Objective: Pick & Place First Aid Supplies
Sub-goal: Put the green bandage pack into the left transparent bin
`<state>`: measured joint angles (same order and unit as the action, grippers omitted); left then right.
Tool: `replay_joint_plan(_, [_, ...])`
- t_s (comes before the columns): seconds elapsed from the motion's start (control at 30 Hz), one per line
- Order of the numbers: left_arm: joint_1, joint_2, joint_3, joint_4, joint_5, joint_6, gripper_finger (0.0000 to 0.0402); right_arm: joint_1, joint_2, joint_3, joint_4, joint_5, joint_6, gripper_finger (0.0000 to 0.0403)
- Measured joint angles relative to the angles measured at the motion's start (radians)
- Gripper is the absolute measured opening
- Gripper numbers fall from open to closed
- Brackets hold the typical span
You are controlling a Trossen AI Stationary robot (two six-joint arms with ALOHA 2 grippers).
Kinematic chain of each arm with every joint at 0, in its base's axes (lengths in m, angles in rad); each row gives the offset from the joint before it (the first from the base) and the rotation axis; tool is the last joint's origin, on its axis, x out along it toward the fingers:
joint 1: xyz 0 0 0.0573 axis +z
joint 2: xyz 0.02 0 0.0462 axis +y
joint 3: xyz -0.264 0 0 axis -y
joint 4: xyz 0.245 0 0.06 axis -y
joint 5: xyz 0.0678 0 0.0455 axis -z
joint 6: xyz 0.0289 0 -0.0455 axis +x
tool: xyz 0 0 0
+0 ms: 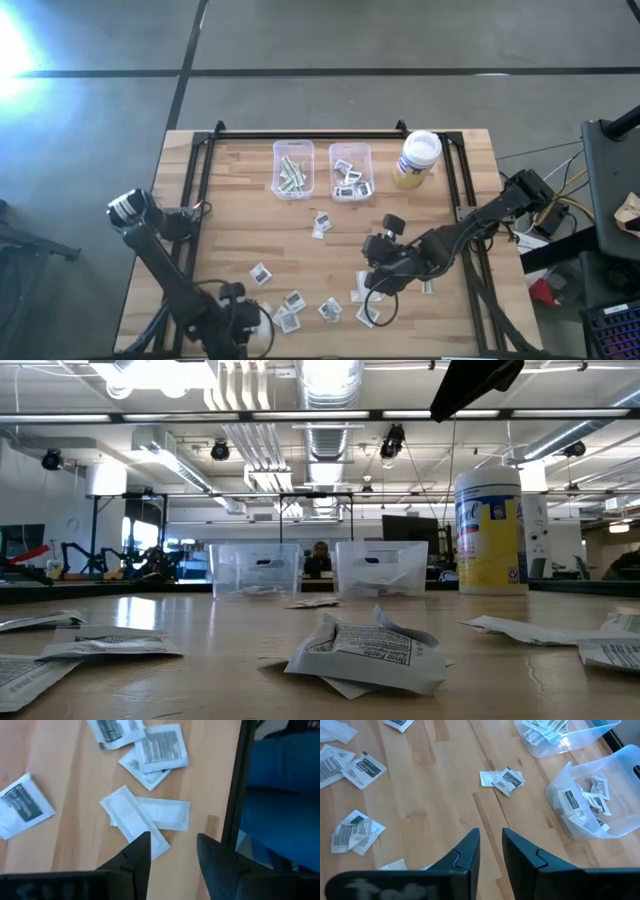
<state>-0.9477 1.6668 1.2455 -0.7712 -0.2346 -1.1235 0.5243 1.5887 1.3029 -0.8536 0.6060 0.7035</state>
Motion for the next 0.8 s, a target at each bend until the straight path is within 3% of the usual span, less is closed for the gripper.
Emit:
replay_joint_plan(0.2, [-0.02, 0.029, 0.025, -0.037, 0.013, 0.007, 0.0151, 0.0, 0.0, 0.0, 0.001, 0.0, -0.003, 0.0067])
replay_joint_plan(0.5, [-0.06, 0.02, -0.051, -0.038, -0.028, -0.022, 0.0149, 0.0, 0.0, -0.002, 0.006, 0.0, -0.003, 0.0069])
replay_joint_plan(0.8, [-0.062, 0.019, -0.184, 0.165, -0.03, -0.075, 0.0133, 0.0, 0.0, -0.002, 0.03, 0.0, -0.007, 0.0077])
